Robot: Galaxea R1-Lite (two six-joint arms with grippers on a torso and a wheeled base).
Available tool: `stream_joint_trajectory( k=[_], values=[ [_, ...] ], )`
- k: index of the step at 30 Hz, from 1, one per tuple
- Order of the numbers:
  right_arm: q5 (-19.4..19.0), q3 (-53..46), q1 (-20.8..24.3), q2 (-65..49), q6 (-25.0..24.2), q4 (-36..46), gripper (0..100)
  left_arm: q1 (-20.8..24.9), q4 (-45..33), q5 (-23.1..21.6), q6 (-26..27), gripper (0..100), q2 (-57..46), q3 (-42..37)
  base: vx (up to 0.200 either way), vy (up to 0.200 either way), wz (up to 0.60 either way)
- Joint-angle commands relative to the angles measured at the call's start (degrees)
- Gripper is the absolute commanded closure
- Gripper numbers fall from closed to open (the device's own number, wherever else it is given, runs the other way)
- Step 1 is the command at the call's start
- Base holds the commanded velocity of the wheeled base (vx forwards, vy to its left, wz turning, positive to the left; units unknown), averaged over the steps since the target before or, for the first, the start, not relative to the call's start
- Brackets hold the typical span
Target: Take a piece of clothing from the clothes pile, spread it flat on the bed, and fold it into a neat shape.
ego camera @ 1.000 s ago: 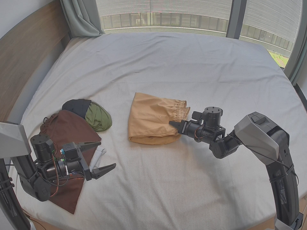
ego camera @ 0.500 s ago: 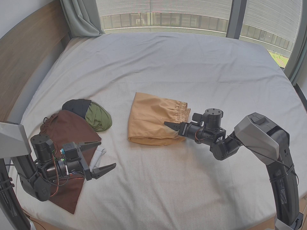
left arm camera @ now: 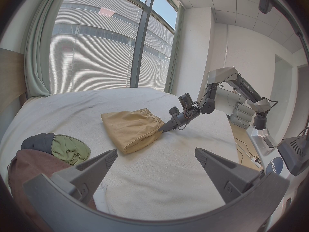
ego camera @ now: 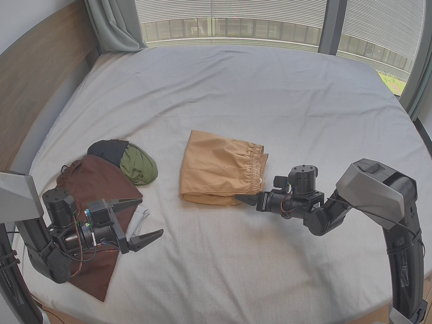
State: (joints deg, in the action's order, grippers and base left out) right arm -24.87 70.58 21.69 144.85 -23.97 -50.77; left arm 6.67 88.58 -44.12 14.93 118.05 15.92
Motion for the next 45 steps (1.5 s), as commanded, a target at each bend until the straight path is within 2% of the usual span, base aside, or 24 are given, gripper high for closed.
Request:
stream_joint_trajectory(
  k=[1,5,12,18,24,26,31,37,45],
  values=[
    [-1.06,-4.58,1.96,-2.47,1.03,0.41,0,0.01,0.02,0.0,0.01,0,-0.02,-0.01,0.0,0.0,0.0],
    [-2.99,-7.65,4.24,-4.14,3.58,0.06,0,0.01,0.02,0.0,0.01,0,-0.02,0.08,0.0,0.0,0.0],
    [-4.84,-7.57,7.49,-7.74,2.87,-0.99,0,-0.08,0.02,0.08,-0.08,0,0.07,0.25,0.0,0.0,0.0],
    [-4.57,-3.52,7.4,-9.94,-3.81,-5.83,0,0.01,0.02,0.08,0.01,0,0.16,0.34,0.0,0.0,0.0],
    [-3.96,2.19,6.35,-9.5,-5.74,-6.62,0,0.01,0.02,0.08,0.01,0,0.16,0.34,0.0,0.0,0.0],
    [-3.52,3.6,5.82,-9.32,-5.74,-6.36,0,0.01,0.02,0.0,0.01,0,0.16,0.34,0.0,0.0,0.0],
    [0.52,9.31,5.12,-5.81,-5.74,-6.36,0,0.01,0.02,0.08,0.01,0,0.16,0.34,0.0,0.0,0.0],
    [0.87,12.21,3.54,-1.94,-5.74,-6.27,0,0.01,0.02,0.08,0.01,0,-0.02,0.34,0.0,0.0,0.0],
    [3.95,16.6,0.81,2.98,-5.74,-6.53,0,0.01,0.02,0.08,0.01,0,-0.02,0.25,0.0,0.0,0.0]
  ],
)
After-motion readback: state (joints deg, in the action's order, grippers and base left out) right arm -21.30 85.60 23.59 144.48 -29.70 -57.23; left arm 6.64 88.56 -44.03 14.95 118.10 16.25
